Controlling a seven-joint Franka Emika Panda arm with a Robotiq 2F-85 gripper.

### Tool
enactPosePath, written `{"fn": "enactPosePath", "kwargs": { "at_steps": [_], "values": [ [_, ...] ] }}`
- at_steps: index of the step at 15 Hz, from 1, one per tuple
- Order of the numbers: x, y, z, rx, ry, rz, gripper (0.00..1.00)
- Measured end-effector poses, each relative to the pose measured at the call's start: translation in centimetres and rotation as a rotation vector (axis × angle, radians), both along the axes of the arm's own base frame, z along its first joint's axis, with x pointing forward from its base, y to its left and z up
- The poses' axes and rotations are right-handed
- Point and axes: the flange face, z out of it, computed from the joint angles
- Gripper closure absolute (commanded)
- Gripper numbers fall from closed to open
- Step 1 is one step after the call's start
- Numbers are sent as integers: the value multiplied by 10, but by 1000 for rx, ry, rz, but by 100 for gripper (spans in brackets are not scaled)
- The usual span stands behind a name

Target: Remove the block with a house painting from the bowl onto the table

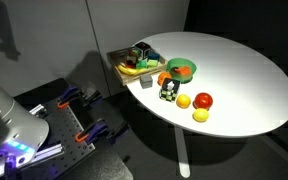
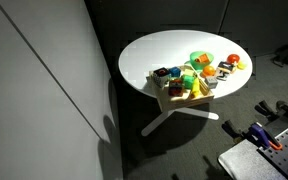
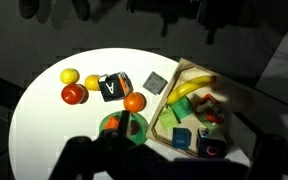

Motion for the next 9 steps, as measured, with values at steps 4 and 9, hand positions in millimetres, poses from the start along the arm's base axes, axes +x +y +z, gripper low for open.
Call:
{"fn": "enactPosePath", "kwargs": {
  "at_steps": [4, 9],
  "values": [
    [6, 8, -13, 3, 13, 15, 0],
    [20, 25, -33, 9, -18, 32, 0]
  ]
}}
